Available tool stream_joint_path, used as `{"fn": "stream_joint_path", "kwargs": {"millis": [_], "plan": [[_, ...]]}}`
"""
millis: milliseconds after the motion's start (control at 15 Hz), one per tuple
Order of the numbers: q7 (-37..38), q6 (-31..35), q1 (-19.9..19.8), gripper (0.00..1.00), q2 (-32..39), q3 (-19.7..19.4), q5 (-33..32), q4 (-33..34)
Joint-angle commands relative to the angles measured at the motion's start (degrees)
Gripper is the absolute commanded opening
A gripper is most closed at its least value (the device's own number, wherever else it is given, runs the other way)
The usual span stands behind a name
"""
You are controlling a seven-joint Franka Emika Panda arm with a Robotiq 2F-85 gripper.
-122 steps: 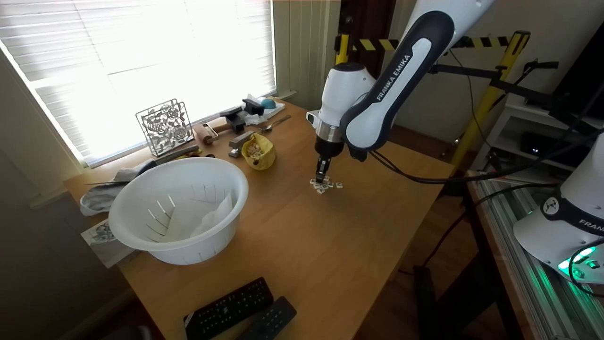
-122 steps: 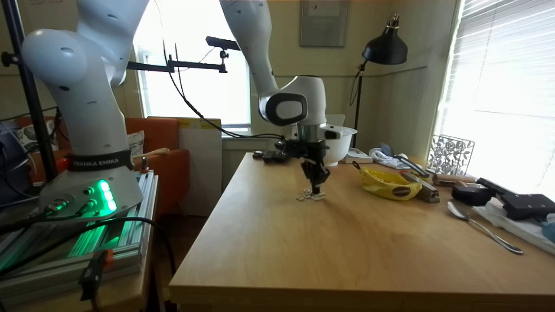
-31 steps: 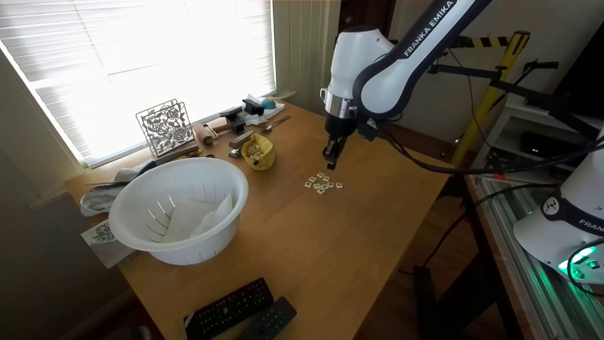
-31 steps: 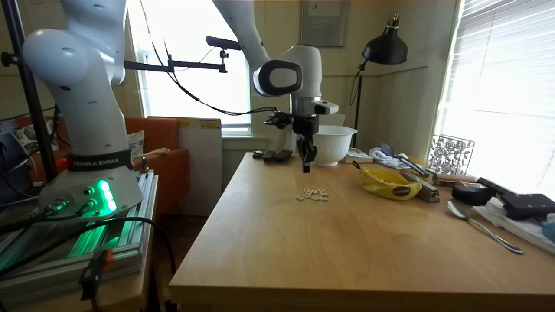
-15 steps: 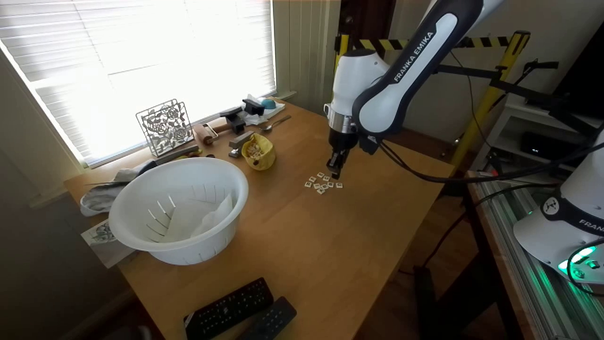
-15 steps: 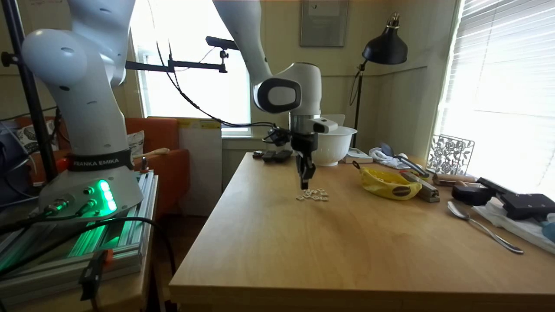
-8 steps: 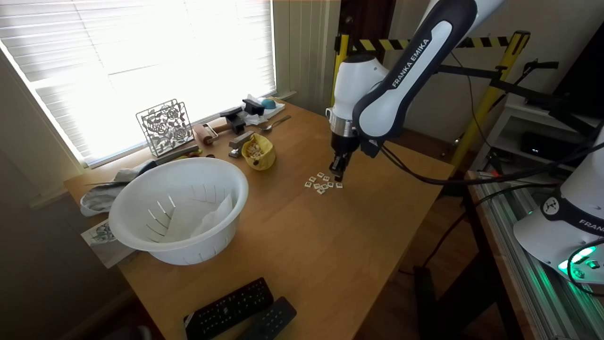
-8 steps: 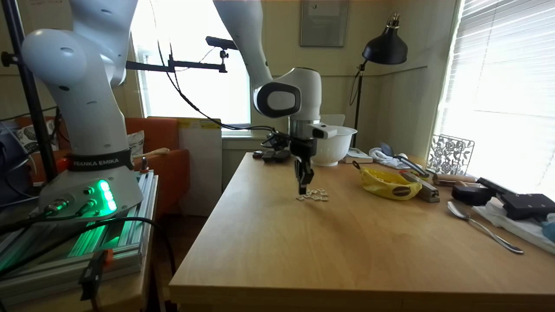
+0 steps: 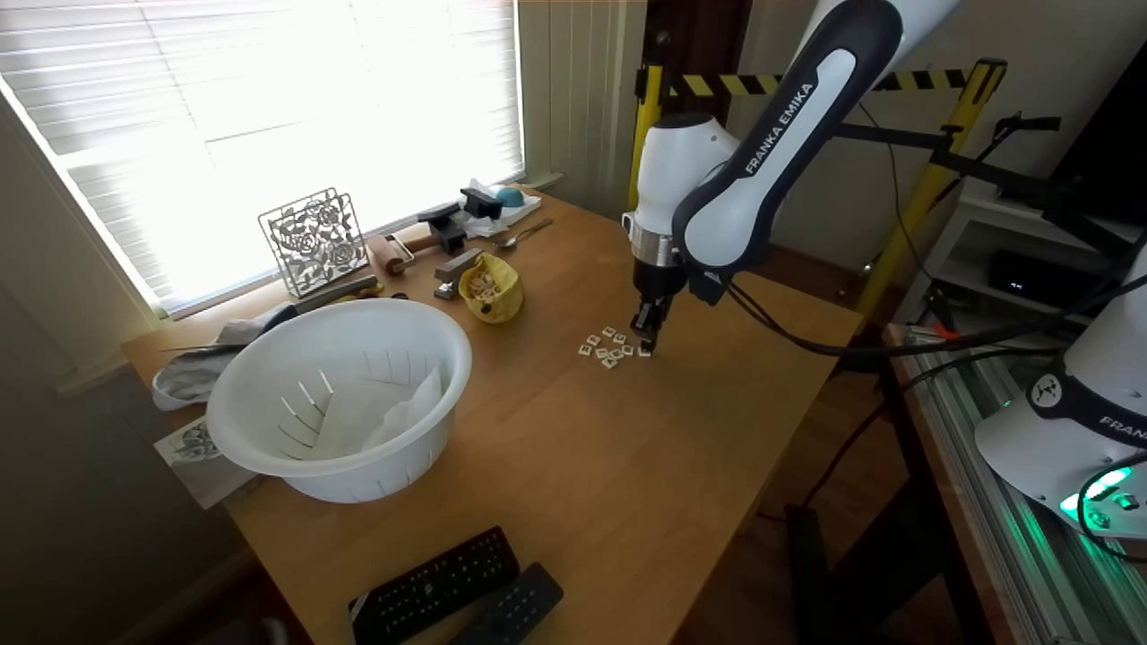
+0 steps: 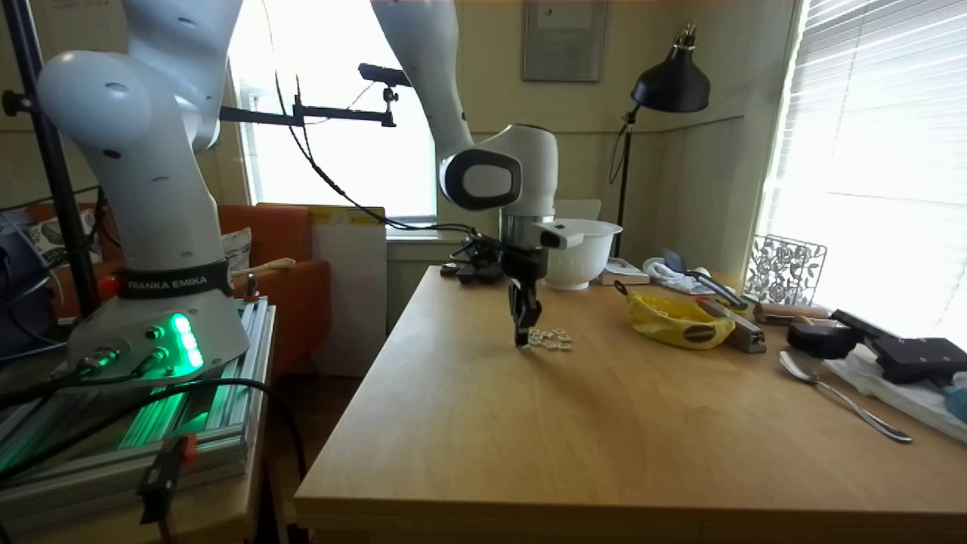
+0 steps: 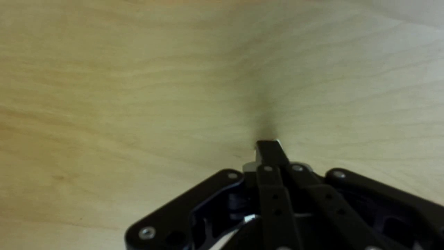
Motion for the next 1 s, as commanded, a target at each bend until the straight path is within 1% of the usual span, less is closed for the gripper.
{"fn": "stream_joint_path", "kwargs": {"millis": [0,200,400,533,733,933], "plan": [[-1.23,0.87,-0.34,0.0,0.46,0.15,0.78,-0.71],[-1.66,1.63,-0.29,0.0,1.21,-0.31,0.05,-0.44],[-4.13,2.1,-1.42,0.0,1.67,0.23,0.13,0.01],[-7.52,1.95,-2.86,0.0,1.82,1.01,0.14,0.18],[-15.75,1.62,-6.49,0.0,1.81,3.34,0.43,0.12],[-23.01,1.85,-9.26,0.0,2.15,4.56,-0.37,0.33]]}}
